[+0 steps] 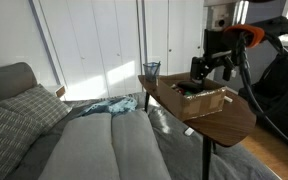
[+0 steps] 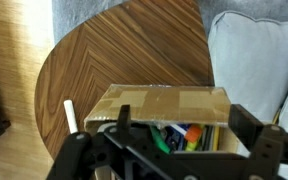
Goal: Put the pen inside the box
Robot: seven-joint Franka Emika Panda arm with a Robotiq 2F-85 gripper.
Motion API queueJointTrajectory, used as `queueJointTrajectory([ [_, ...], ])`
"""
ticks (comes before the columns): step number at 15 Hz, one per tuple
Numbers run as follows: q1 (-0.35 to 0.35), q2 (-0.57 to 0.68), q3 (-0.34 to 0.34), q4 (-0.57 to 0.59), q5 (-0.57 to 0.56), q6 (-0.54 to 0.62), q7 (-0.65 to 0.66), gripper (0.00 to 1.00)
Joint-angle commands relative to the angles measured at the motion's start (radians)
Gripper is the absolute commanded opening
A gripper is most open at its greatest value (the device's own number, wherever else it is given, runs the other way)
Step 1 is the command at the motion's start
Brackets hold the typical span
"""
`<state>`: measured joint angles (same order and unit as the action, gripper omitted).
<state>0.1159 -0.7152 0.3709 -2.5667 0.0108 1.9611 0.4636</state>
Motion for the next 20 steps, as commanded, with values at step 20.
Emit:
queueJointTrajectory([
  [20, -0.075, 0.191, -0.350, 0.133, 0.063, 0.163, -0.431, 1.00],
])
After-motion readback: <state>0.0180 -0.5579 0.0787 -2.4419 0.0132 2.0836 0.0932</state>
